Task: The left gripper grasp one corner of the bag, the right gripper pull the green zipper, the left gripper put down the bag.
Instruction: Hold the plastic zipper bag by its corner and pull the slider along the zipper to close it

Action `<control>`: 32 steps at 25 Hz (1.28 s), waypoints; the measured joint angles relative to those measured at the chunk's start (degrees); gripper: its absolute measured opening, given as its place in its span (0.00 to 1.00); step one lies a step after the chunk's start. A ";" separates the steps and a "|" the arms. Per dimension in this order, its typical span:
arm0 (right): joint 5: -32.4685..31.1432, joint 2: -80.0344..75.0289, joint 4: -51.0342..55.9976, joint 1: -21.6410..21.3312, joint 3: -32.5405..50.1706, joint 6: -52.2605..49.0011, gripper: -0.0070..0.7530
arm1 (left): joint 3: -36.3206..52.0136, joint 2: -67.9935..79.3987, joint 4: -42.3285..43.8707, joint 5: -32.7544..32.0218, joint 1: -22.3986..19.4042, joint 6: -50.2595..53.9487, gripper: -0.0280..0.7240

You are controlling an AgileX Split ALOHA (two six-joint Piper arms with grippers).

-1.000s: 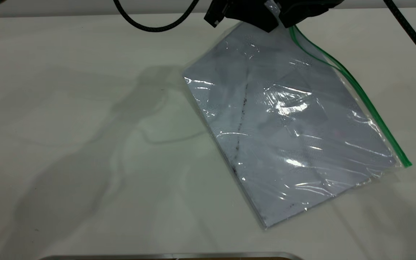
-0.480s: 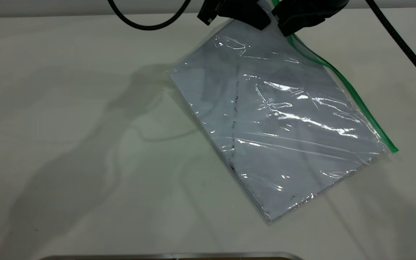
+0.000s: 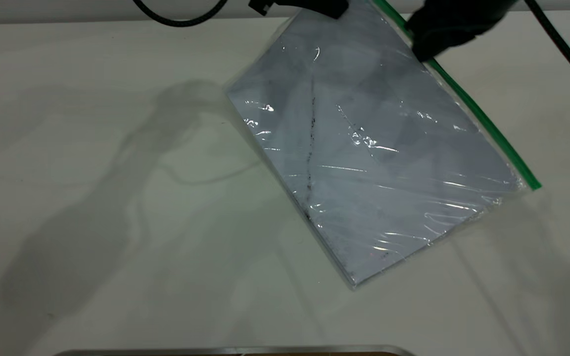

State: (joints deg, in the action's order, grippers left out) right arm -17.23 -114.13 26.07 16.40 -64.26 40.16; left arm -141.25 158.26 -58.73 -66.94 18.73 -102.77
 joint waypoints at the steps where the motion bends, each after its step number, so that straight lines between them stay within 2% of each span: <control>1: -1.67 -0.05 -0.10 -0.68 0.04 0.00 0.06 | -0.08 0.00 0.33 0.00 -0.43 0.24 0.11; 12: -16.58 -0.11 -0.37 -6.75 0.11 0.00 0.06 | -0.15 -0.29 10.00 0.00 -2.10 8.25 0.11; 19: -24.88 -0.11 -7.50 -8.67 0.11 -2.67 0.06 | -0.15 -0.47 16.19 0.00 -2.10 13.86 0.11; 25: -25.29 -0.11 -10.31 -8.85 0.05 -6.75 0.06 | -0.15 -0.47 17.06 0.05 -2.04 17.21 0.11; 28: -23.52 -0.11 -10.66 -8.85 0.05 -8.45 0.08 | -0.15 -0.47 17.32 0.05 -2.04 18.03 0.11; 30: -22.47 -0.11 -10.85 -8.85 0.05 -9.34 0.11 | -0.15 -0.47 17.86 0.05 -2.04 18.55 0.12; 32: -22.81 -0.11 -12.86 -9.05 0.11 -9.91 0.20 | -0.15 -0.47 20.74 0.05 -2.12 20.50 0.16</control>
State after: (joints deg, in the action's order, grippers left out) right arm -40.03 -114.23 13.21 7.36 -64.16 30.25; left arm -141.40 157.78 -37.99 -66.88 16.61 -82.27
